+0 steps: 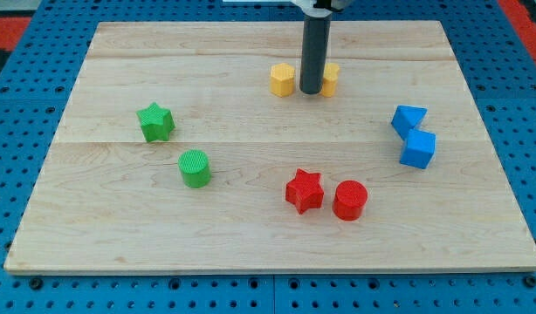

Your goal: Move the yellow heaxagon parallel to the top of the green star

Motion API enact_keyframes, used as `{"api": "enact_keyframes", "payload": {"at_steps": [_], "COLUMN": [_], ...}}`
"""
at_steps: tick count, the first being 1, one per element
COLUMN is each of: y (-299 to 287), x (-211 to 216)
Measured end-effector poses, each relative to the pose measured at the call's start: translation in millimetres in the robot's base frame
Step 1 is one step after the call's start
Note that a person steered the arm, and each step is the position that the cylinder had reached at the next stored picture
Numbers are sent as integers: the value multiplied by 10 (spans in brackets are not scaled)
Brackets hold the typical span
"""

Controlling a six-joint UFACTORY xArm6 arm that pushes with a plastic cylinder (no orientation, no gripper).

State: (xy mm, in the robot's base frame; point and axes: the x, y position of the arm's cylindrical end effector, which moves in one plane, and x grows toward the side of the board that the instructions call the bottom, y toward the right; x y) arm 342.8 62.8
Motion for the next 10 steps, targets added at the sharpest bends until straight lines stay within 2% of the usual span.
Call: {"api": "enact_keyframes", "payload": {"at_steps": [1,2,3,4,5,6,8,10], "y": [-203,-723,-934,-476,-94,254,541,1105], "x": [-109,-278,-273,69,90,-139,459,-179]}}
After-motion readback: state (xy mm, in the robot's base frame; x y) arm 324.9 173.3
